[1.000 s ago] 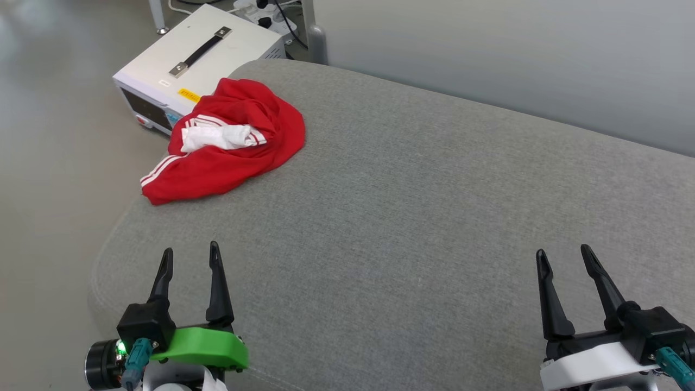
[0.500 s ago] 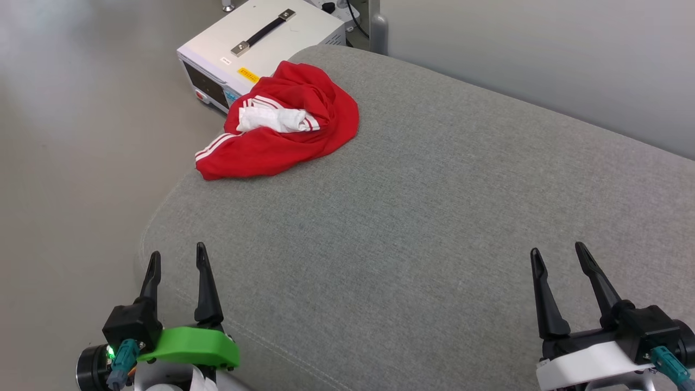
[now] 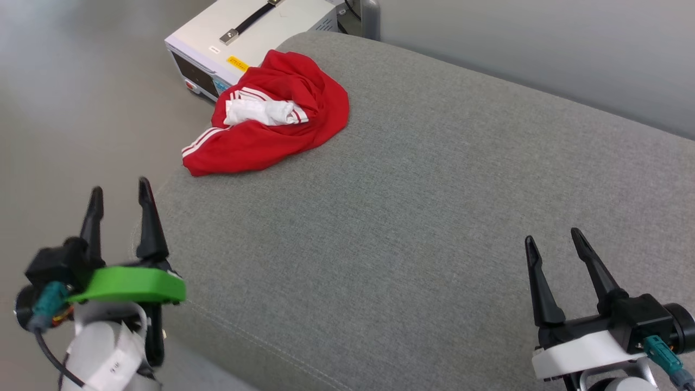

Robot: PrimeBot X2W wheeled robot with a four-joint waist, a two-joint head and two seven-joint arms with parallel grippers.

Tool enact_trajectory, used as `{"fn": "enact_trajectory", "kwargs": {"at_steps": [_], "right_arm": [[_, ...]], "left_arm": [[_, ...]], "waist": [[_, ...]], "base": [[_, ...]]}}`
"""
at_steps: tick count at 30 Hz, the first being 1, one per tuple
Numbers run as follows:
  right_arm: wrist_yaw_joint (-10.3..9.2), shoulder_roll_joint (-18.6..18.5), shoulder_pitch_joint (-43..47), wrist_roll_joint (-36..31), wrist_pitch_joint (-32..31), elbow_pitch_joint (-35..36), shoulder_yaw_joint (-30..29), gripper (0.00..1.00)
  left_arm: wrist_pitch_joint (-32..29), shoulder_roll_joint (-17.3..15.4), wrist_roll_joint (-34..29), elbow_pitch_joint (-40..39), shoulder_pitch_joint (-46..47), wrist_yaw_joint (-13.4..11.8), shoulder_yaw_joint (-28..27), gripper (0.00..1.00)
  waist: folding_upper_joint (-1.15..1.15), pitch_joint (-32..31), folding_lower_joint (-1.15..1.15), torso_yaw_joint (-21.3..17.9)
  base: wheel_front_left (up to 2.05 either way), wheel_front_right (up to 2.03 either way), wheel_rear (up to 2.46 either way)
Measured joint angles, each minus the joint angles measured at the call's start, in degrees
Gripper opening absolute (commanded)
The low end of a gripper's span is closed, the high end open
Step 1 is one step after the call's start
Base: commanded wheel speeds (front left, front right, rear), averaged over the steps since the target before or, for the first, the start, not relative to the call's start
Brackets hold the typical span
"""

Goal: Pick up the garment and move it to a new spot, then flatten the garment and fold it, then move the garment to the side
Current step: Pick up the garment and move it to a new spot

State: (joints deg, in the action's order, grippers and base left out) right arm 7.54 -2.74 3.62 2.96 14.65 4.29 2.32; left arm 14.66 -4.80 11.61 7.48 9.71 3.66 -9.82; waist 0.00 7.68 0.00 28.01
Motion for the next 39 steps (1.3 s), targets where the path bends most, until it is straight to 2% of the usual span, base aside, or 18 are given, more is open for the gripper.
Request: {"fn": "enact_trajectory", "kwargs": {"at_steps": [4, 9, 19, 23, 29, 34, 39], "right_arm": [[0.0, -0.51, -2.18, -1.38, 0.01, 1.42, -0.08, 1.0], [0.0, -2.55, -4.87, -1.81, 0.01, 3.57, -0.47, 1.0], [0.0, -5.78, -8.06, -2.42, 0.01, 8.14, -0.26, 1.0], [0.0, -6.58, -8.83, -2.76, 0.01, 9.68, -0.46, 1.0], [0.0, -7.05, -9.89, -2.83, 0.01, 11.36, -0.71, 1.0], [0.0, -7.27, -9.94, -3.1, 0.01, 12.3, -1.16, 1.0], [0.0, -7.5, -10.34, -3.32, 0.01, 12.82, -2.09, 1.0]], "left_arm": [[0.0, -3.68, 0.57, 3.42, 8.46, 2.49, -2.32, 1.0], [0.01, -8.87, 2.56, 8.76, 19.24, 3.42, -1.52, 1.0], [-1.63, -22.56, 16.59, 20.25, 38.99, 3.66, 15.59, 1.0], [-10.84, -26.38, 24.58, 23.91, 45.75, 3.66, 24.27, 1.0], [-30.4, -30.92, 38.24, 26.94, 52.37, 3.67, 33.96, 1.0], [-42.03, -33.33, 41.54, 29.29, 55.9, 3.67, 40.44, 1.0], [-48.07, -33.25, 44.91, 32.68, 57.1, 3.67, 44.31, 1.0]], "waist": [[0.0, 2.16, 0.0, -1.12], [0.0, 5.68, 0.0, -2.86], [0.0, 13.93, 0.01, -6.29], [0.0, 17.07, 0.01, -7.54], [0.0, 21.01, 0.01, -9.68], [0.0, 23.81, 0.01, -11.25], [0.0, 26.74, 0.01, -12.61]], "base": [[0.0, 0.0, 0.0], [0.0, 0.0, 0.0], [0.0, 0.0, 0.0], [0.0, 0.0, 0.0], [0.0, 0.0, 0.0], [0.0, 0.0, 0.0], [0.0, 0.0, 0.0]]}}
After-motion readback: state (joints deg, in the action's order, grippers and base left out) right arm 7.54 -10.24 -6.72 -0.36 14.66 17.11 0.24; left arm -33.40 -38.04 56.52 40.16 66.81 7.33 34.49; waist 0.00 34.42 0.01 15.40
